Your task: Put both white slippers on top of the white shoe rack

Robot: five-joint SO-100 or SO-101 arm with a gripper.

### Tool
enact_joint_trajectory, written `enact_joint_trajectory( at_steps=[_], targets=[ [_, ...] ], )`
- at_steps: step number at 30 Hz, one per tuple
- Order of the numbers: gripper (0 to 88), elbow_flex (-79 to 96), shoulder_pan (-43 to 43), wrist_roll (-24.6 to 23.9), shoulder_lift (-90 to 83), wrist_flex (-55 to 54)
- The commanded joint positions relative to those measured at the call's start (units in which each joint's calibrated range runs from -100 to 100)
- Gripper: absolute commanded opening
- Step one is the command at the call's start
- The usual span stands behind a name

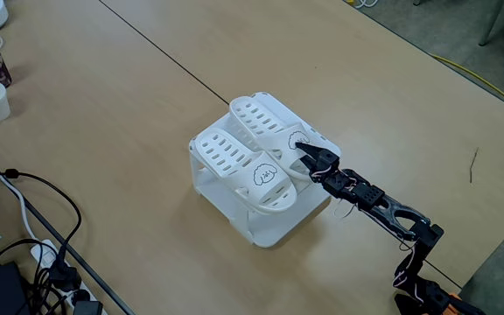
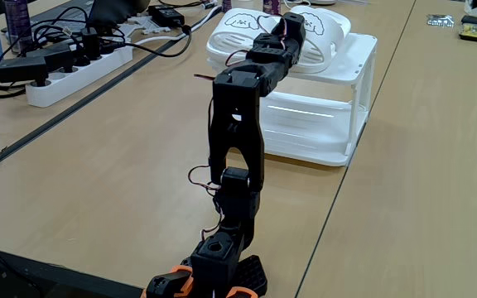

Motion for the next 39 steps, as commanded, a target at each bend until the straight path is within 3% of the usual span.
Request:
enact_joint_trajectory(
  at_steps=[1, 4, 11, 30, 39],
  targets=[
    [0.7, -5.1, 0.4, 0.4, -1.0, 0.0],
    [1.9, -4.8, 0.4, 0.4, -1.0, -0.1],
    [32.3, -4.8, 0.4, 0.4, -1.0, -0.1],
    [32.4, -3.9, 0.5, 0.4, -10.6, 0.1],
    [32.4, 10.3, 0.5, 0.4, -21.9, 0.1]
  ],
)
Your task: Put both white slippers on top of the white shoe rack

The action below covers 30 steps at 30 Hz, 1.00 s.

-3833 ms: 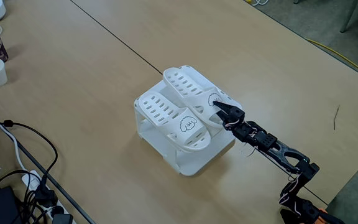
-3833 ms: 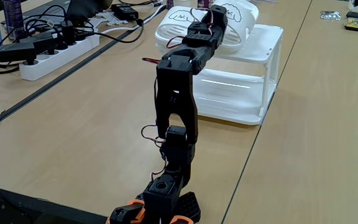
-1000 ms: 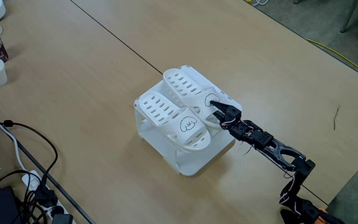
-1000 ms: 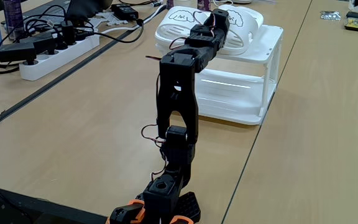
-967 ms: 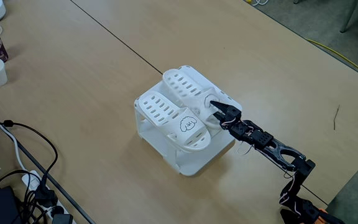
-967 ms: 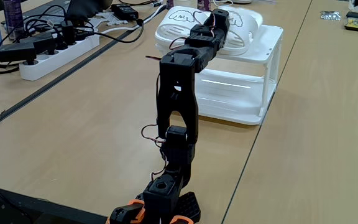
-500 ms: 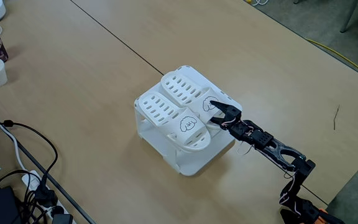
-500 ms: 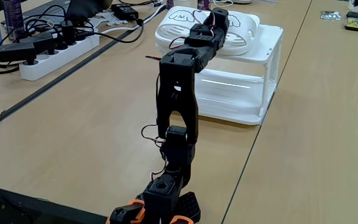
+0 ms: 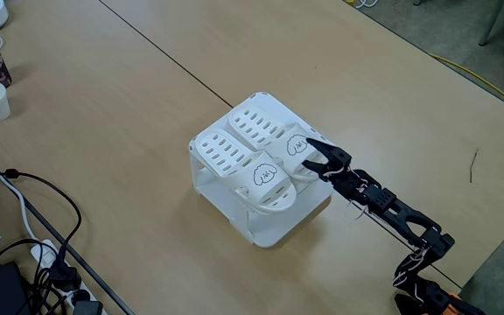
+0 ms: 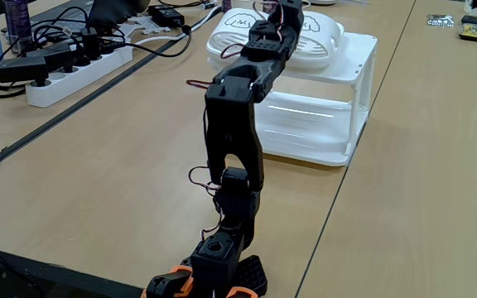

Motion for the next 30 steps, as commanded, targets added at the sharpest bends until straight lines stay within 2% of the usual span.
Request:
enact_joint_trajectory(
  at_steps=[1, 7, 20, 30],
  targets=[
    [32.4, 4.5, 0.3, 0.4, -10.6, 0.1],
    [32.4, 11.2, 0.3, 0.4, -15.0, 0.1],
    [32.4, 10.8, 2.1, 0.4, -14.0, 0.1],
    [32.4, -2.6, 3.2, 0.4, -2.2, 0.1]
  ],
)
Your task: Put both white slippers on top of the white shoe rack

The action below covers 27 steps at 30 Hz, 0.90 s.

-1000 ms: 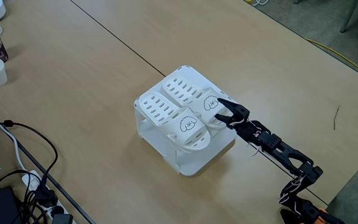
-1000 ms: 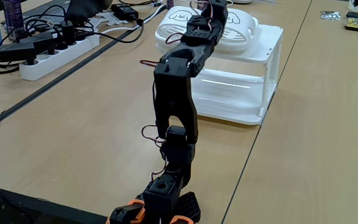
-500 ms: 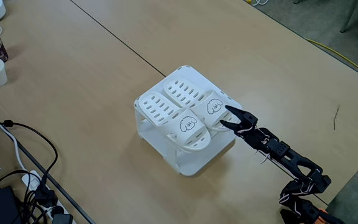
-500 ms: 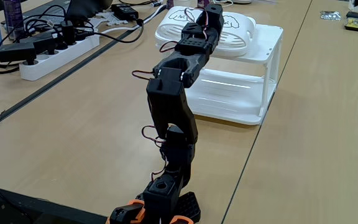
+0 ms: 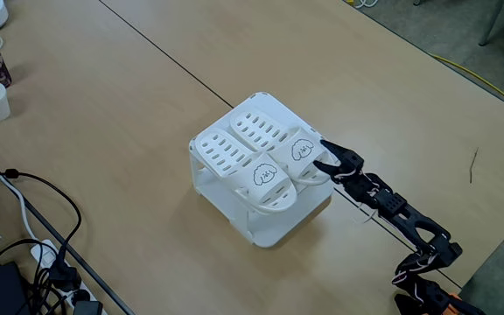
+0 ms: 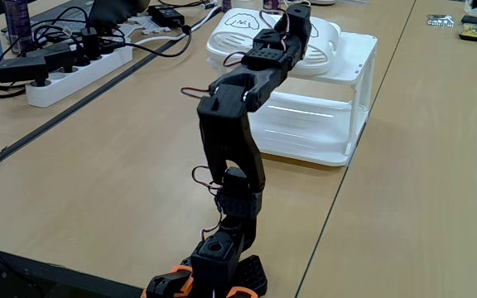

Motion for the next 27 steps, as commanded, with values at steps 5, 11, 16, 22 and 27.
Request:
enact_joint_trajectory(
  at_steps=[5, 11, 16, 22, 27],
  targets=[
    [32.4, -17.2, -0.4, 0.4, 9.5, 0.1],
    [32.4, -22.5, -0.4, 0.4, 13.4, 0.1],
    [32.4, -22.8, -0.4, 0.4, 14.7, 0.1],
    [32.4, -19.7, -0.4, 0.4, 14.2, 0.1],
    [32.4, -19.2, -0.5, 0.4, 14.2, 0.1]
  ],
)
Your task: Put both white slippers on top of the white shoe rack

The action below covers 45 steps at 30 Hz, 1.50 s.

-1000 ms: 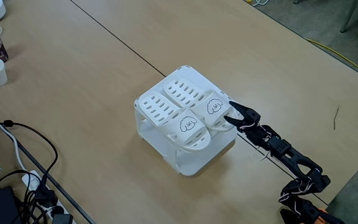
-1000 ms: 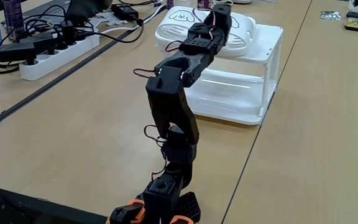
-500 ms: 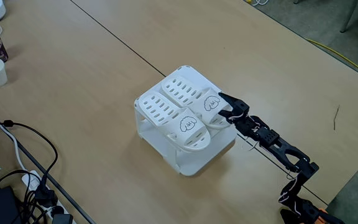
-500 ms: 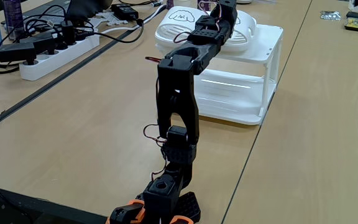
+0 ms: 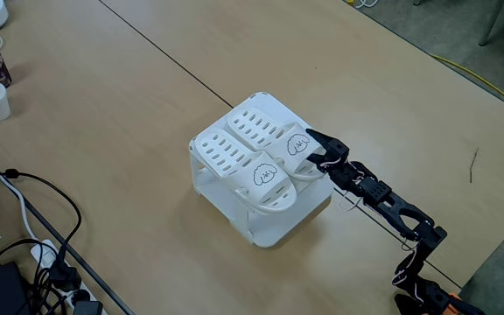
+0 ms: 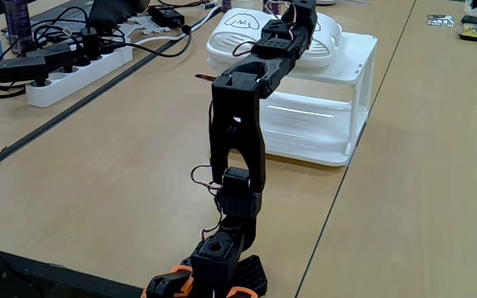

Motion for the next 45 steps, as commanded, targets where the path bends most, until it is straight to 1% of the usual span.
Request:
enact_joint_trajectory(
  at_steps=[1, 6, 9, 11, 20, 23, 27, 34, 39, 45],
  targets=[
    [32.4, -1.2, -0.2, 0.4, -1.4, 0.1],
    [32.5, -0.9, -0.2, 0.4, -1.4, 0.7],
    [32.5, -1.7, -0.2, 0.4, -1.4, 5.8],
    [32.5, -2.8, -0.1, 0.4, -1.4, 7.0],
    [32.9, -3.1, 0.0, 0.4, -1.5, 7.1],
    [33.0, -2.4, 0.1, 0.4, -4.1, 7.6],
    [32.6, -1.9, 0.4, 0.4, -7.5, 11.4],
    [32.9, -1.8, 0.4, 0.4, -12.2, 11.9],
    [32.6, -1.4, 0.4, 0.4, -15.9, 17.8],
    [32.6, 4.9, 0.4, 0.4, -19.9, 18.2]
  ],
)
